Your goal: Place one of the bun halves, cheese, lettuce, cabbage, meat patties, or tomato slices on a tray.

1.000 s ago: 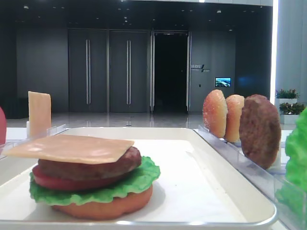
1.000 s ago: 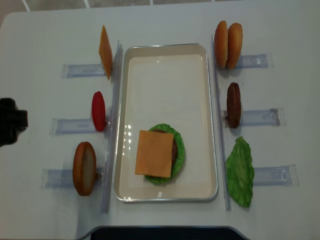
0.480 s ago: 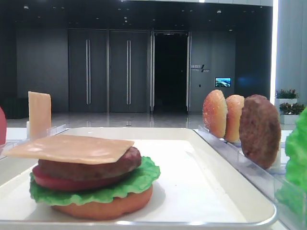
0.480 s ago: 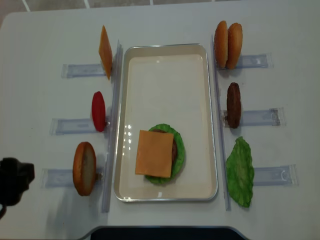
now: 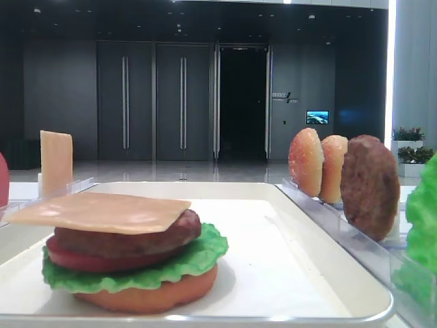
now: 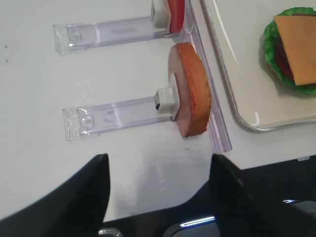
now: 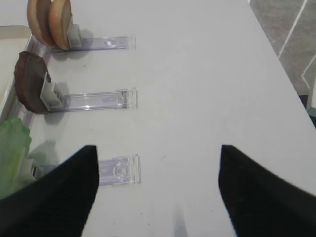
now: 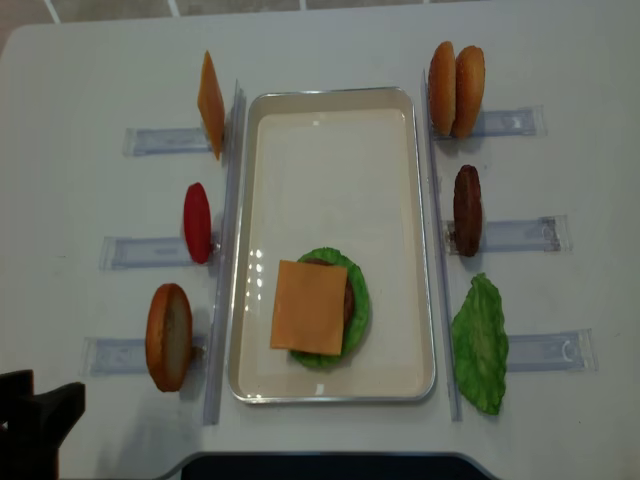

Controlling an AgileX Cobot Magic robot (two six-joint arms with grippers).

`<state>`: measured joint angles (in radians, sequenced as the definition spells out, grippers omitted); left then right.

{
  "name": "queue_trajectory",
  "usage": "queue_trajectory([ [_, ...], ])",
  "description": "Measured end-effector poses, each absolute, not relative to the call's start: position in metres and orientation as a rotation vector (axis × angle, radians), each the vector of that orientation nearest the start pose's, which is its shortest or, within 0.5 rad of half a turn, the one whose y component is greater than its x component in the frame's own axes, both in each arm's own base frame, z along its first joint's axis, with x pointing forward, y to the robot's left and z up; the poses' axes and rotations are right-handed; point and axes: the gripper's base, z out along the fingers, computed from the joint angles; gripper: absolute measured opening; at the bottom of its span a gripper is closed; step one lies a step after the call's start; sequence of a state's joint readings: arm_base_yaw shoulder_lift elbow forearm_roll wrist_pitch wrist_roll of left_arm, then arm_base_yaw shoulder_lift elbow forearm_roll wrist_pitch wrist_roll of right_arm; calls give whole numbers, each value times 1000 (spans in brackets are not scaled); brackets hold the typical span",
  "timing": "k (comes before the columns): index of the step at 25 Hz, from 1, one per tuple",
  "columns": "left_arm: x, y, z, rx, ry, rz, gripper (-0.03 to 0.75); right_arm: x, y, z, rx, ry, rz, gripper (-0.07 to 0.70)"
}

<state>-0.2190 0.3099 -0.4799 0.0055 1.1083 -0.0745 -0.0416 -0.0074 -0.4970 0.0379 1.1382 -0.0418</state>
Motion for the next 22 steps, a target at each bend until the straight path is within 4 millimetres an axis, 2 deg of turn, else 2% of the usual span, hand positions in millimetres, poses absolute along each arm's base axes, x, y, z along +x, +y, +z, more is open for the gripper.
queue_trajectory([
  [13,29,-7,265,170,2355,-143,479,-9,4,270,-4,2117,-4,515],
  [22,21,-1,267,168,2282,-99,417,-9,4,270,-4,2117,-4,515],
])
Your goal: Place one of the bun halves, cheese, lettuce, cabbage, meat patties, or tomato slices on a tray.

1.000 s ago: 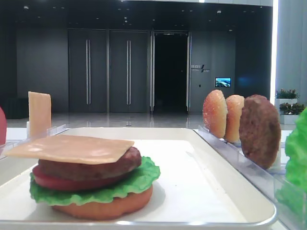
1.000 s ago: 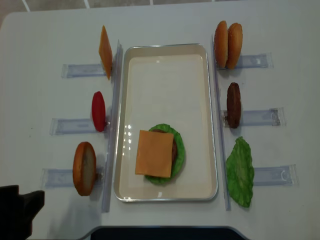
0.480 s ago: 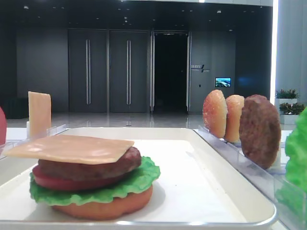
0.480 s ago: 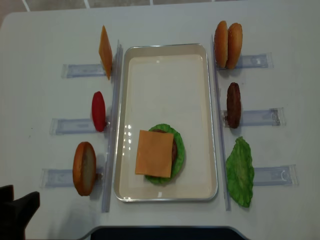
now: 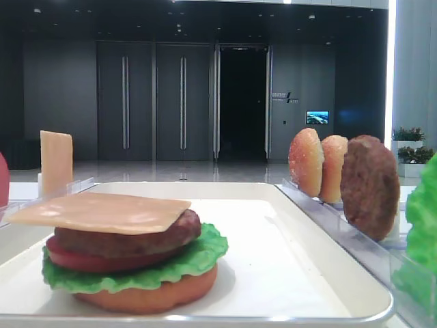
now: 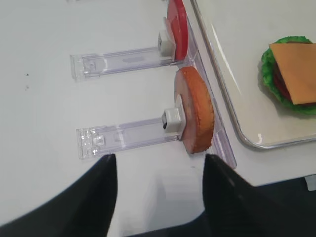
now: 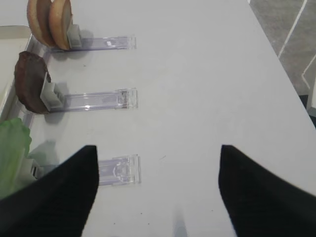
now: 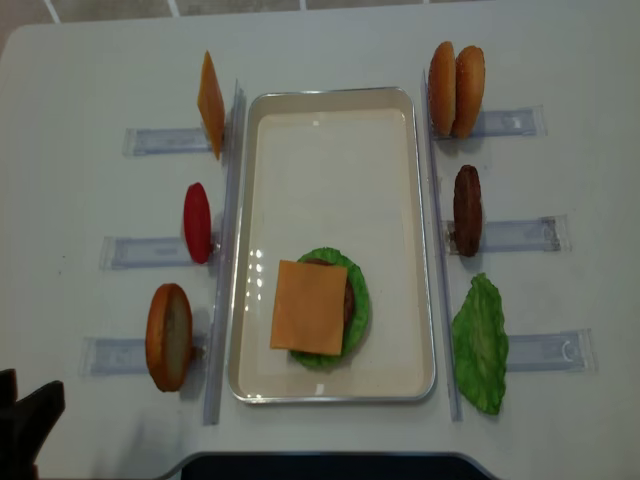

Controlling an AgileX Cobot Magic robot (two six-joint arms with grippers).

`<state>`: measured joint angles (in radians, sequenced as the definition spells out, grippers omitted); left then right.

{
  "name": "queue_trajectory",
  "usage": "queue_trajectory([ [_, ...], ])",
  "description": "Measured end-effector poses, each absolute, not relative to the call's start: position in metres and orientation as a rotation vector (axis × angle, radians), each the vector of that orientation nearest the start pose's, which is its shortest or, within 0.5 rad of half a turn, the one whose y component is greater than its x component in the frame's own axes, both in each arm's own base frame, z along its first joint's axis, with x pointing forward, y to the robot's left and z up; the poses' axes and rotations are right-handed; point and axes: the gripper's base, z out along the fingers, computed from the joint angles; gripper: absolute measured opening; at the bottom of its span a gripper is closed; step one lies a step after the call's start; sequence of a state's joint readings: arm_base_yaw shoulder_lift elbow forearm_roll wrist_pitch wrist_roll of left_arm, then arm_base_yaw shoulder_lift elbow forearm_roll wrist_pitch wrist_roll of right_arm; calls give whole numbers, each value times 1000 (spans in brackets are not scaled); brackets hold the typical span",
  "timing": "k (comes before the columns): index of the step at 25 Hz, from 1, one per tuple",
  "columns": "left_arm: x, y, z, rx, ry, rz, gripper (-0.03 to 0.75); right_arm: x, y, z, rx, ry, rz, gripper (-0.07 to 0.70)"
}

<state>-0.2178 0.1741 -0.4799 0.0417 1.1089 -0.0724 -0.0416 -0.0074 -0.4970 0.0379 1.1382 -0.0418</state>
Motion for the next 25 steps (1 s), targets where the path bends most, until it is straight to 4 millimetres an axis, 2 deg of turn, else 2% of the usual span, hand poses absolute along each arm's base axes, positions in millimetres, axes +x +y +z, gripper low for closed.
queue_trajectory([
  [12,5,4,267,-22,2180,-9,314,-9,4,270,-4,2117,-4,515],
  [19,4,4,267,-80,2170,21,303,-9,4,270,-4,2117,-4,515],
  [25,-7,4,267,-79,2099,18,303,-9,4,270,-4,2117,-4,515],
])
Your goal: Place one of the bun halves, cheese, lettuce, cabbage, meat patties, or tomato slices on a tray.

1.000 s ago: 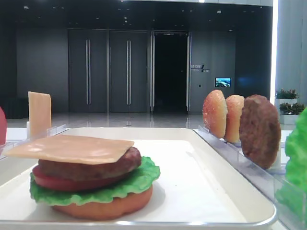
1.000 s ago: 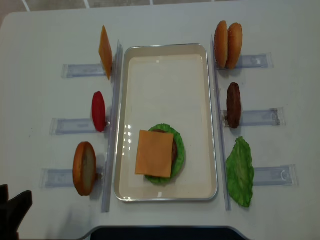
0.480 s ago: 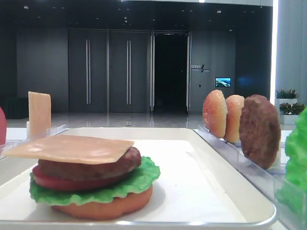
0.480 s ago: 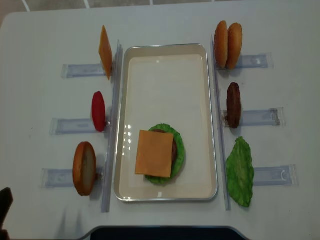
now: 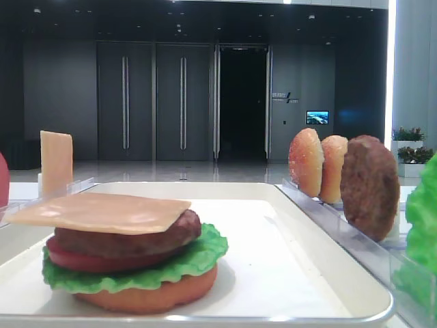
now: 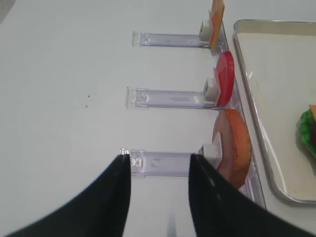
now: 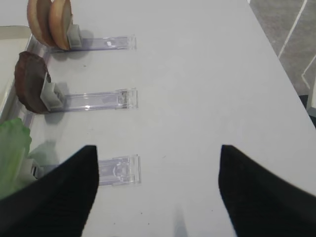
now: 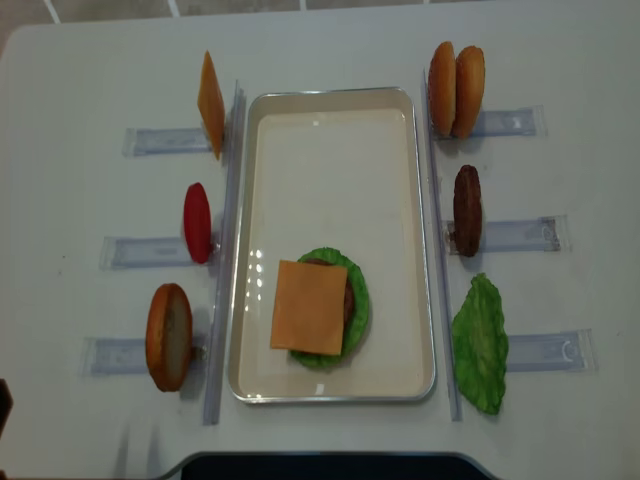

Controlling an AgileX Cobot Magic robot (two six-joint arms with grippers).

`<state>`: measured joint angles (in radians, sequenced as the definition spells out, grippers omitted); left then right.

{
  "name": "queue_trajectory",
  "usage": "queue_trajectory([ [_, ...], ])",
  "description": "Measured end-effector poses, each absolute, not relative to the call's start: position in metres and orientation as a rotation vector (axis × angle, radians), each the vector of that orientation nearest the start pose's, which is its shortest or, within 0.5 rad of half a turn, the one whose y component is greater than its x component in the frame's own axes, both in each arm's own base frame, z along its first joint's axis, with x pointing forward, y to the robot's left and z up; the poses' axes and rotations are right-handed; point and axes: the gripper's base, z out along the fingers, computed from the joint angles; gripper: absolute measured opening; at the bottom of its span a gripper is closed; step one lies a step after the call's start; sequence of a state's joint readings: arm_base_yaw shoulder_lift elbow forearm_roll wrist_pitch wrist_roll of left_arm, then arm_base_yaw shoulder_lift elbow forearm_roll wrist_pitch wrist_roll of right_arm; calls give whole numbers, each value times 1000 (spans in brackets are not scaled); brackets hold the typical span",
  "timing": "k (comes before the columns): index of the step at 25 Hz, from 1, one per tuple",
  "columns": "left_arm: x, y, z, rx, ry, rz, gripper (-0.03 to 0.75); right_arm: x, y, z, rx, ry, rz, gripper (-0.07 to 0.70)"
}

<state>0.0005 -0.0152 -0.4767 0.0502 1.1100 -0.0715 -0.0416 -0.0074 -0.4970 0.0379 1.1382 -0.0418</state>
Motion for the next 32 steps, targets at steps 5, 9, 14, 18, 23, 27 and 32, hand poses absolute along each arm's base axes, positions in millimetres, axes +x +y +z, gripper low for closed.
queue_trajectory([
  [5,-7,4,267,-79,2098,18,283,-9,4,270,-4,2117,-4,515],
  [9,-7,4,267,-79,2098,18,253,-9,4,270,-4,2117,-4,515],
  [14,-7,4,267,-79,2098,18,208,-9,4,270,-4,2116,-4,515],
  [18,-7,4,267,-79,2098,18,183,-9,4,270,-4,2116,-4,515],
  [23,-7,4,267,-79,2098,18,154,-9,4,270,-4,2116,-4,515],
  [27,-7,4,267,-79,2098,18,127,-9,4,270,-4,2116,-4,515],
  [32,-7,4,267,-79,2098,18,98,-9,4,270,-4,2116,-4,515],
])
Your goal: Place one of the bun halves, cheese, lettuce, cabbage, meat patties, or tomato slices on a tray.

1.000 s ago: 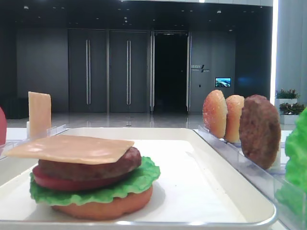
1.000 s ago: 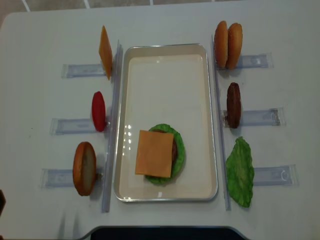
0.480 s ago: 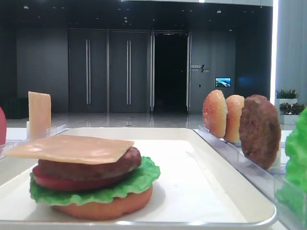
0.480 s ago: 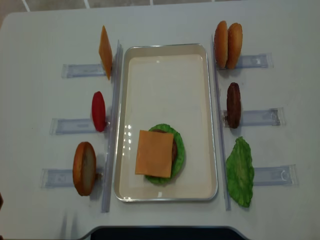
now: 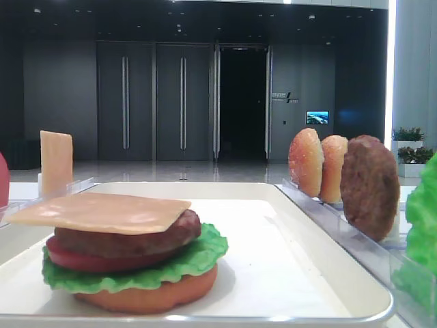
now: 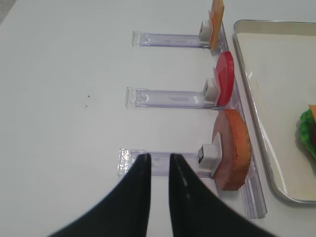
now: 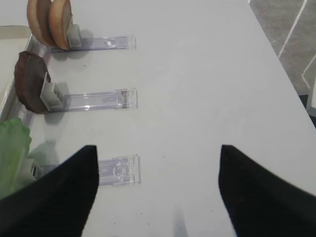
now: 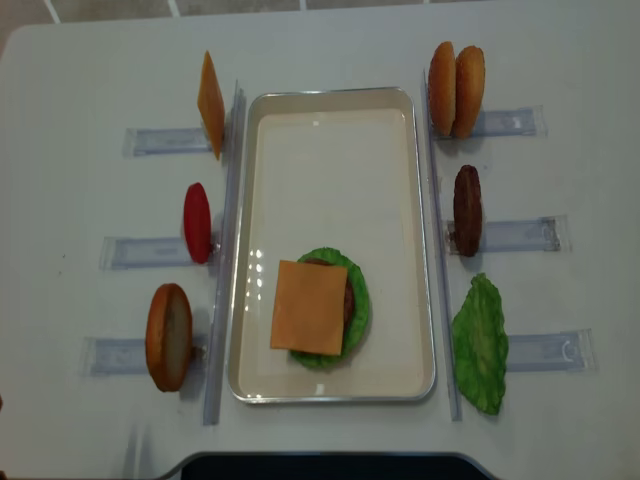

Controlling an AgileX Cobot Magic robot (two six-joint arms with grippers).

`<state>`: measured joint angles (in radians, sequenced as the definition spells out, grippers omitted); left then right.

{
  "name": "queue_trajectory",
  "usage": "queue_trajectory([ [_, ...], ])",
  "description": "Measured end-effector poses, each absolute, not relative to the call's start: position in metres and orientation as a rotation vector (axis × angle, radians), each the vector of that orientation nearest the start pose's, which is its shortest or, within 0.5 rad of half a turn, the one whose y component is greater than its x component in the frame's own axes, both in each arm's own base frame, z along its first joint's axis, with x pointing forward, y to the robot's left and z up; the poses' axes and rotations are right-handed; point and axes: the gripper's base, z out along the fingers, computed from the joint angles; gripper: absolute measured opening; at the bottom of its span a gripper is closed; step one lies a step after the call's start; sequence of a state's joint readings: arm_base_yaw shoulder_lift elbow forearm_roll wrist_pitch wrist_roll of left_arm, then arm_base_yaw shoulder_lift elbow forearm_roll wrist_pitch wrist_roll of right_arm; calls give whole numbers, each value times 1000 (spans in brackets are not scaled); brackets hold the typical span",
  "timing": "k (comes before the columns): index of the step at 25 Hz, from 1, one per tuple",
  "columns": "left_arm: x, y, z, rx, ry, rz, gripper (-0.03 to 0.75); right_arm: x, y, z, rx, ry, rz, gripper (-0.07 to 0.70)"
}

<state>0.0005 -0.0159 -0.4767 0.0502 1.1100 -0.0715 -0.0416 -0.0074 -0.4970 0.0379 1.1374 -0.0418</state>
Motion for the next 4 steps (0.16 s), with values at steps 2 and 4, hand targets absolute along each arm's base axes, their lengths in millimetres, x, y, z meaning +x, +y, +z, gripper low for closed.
queue_trajectory([
  [2,-7,4,267,-79,2098,18,90,-9,4,270,-4,2116,-4,515],
  [4,-7,4,267,-79,2098,18,87,-9,4,270,-4,2116,-4,515],
])
